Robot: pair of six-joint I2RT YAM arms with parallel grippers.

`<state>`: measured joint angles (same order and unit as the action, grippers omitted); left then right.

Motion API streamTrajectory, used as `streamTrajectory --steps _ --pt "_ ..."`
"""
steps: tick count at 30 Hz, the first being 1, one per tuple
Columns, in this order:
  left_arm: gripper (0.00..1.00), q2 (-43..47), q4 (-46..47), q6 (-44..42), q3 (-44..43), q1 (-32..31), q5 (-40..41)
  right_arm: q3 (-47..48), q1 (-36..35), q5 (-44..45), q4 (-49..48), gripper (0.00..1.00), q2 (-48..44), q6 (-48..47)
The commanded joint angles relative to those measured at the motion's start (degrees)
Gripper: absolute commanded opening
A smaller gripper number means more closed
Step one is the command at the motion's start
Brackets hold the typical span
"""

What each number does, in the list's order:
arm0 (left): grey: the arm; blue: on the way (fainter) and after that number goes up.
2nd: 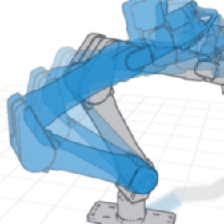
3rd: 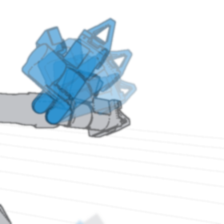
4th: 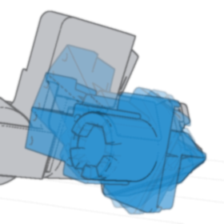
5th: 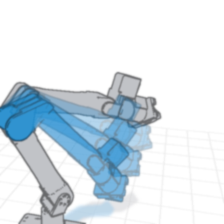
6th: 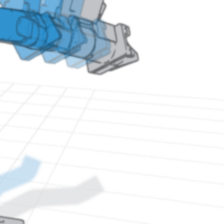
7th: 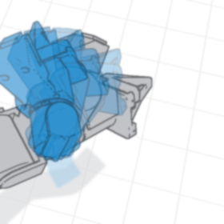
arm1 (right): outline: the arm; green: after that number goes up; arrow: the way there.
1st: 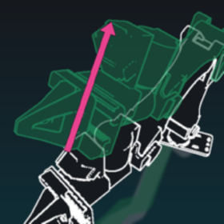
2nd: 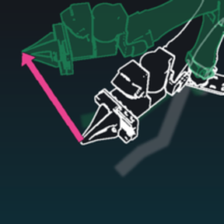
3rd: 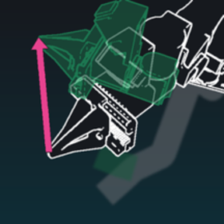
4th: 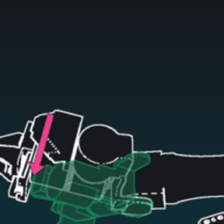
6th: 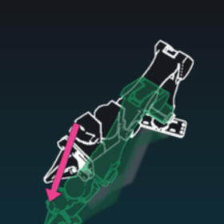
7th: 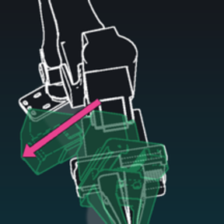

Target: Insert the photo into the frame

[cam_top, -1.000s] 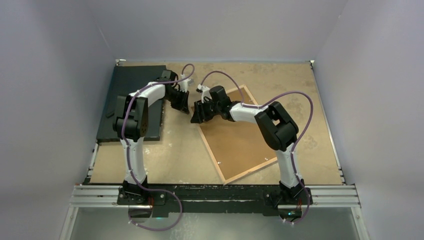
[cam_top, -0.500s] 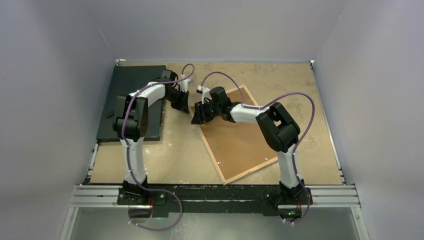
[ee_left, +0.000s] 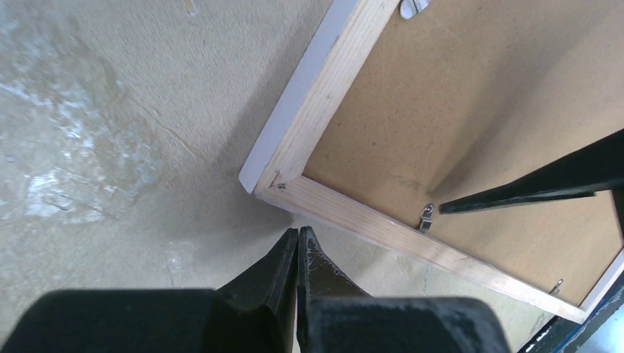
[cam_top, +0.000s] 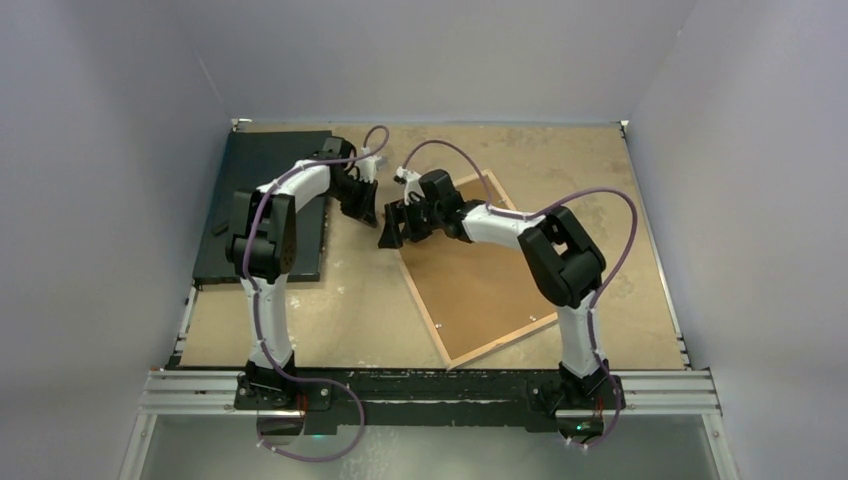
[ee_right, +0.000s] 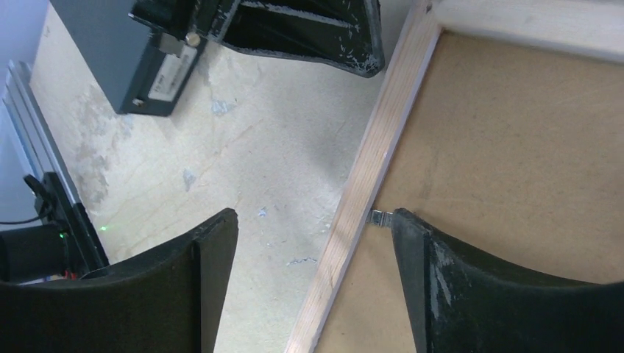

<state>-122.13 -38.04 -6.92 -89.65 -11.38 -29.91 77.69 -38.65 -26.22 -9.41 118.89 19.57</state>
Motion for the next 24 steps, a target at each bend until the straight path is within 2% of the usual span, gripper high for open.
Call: streamTrajectory --steps 1,6,11,17,24 --pt "0.01 4.7 -3.3 -2.0 -5.7 0.8 0.1 1.1 3.5 4.1 0.4 0.82 -8.3 5.6" --pt "0.13 4.6 -2.2 -1.5 -9.5 1.1 0.6 -7.0 11.2 3.1 -5.7 0.86 -13.8 15.0" --pt "0.20 -1.4 1.2 2.4 -14.2 0.7 -3.2 -9.7 12.5 4.1 -5.7 0.85 -13.8 16.0" --pt "0.20 -7.1 3.3 4.0 -17.7 -1.3 -5.3 -12.2 13.0 5.0 -6.3 0.84 -13.6 17.8" --pt "0.14 -9.6 5.9 4.6 -16.8 -2.2 -3.3 -16.6 12.9 2.4 -10.8 0.83 -13.0 21.8"
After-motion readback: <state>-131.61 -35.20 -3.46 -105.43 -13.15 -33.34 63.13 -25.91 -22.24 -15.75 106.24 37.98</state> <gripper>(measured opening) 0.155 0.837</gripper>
